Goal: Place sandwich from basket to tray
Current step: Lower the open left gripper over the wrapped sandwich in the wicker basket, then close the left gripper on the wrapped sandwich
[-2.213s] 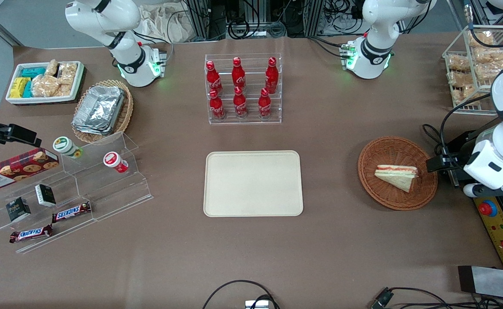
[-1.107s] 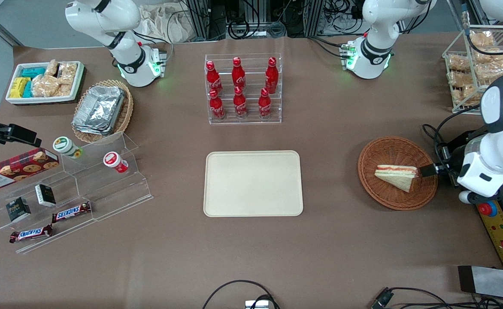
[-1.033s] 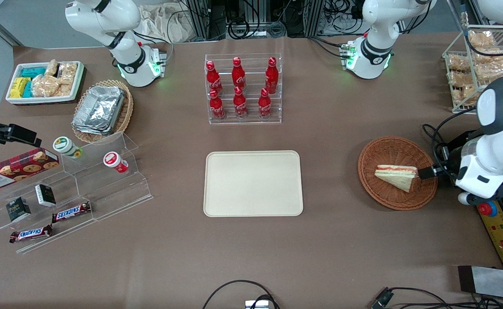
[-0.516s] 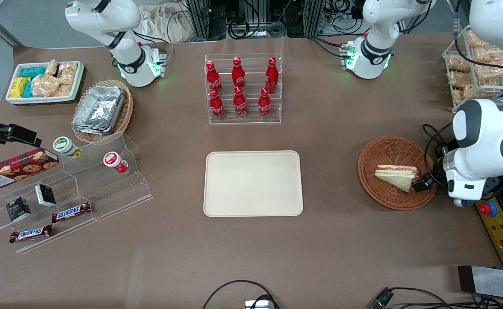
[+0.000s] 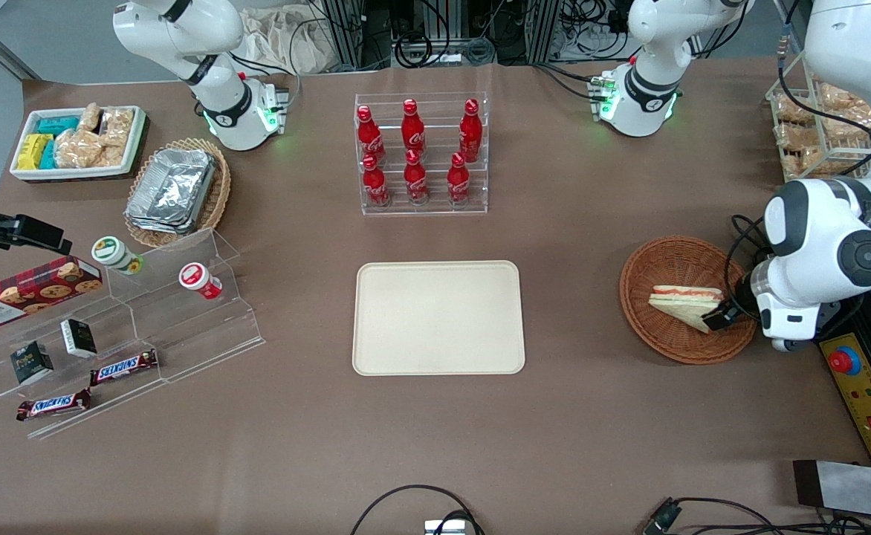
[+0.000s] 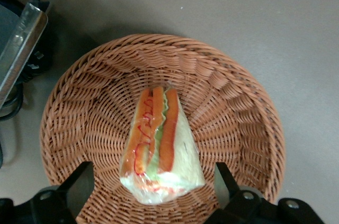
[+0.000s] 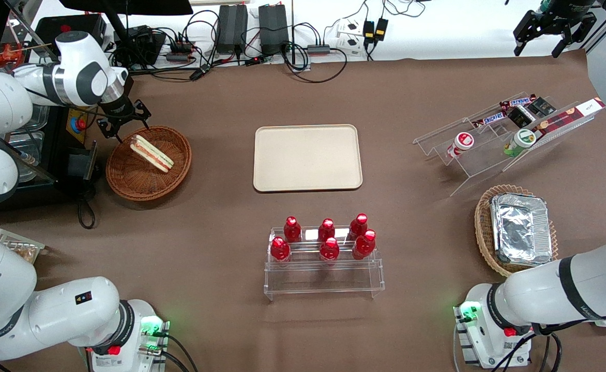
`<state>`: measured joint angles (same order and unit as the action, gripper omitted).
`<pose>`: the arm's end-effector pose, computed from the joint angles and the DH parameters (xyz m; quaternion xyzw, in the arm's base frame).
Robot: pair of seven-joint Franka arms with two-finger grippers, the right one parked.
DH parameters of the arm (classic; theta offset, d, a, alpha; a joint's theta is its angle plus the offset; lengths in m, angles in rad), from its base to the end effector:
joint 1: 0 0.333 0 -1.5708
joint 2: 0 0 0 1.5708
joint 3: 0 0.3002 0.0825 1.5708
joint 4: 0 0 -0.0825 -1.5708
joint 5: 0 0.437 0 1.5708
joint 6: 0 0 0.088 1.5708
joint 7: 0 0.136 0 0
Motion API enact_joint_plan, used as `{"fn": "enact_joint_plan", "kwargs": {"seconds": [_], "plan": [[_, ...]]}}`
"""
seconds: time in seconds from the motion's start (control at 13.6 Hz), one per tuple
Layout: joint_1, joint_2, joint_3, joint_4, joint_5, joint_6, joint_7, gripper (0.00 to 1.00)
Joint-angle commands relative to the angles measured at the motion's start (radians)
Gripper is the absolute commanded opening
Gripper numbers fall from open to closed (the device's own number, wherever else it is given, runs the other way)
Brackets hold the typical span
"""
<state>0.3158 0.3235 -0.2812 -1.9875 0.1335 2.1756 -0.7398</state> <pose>0.6219 0.0283 0.2185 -0.9376 -0.3424 0.0533 0.0281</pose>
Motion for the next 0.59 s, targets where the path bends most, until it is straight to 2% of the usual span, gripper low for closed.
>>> {"fn": "enact_joint_plan", "kwargs": {"seconds": [0.0,0.52], "plan": [[0.023,-0.009,-0.007,-0.051,0.009,0.067,-0.016,1.0],[0.025,0.005,-0.007,-0.14,0.001,0.193,-0.062,1.0]]}}
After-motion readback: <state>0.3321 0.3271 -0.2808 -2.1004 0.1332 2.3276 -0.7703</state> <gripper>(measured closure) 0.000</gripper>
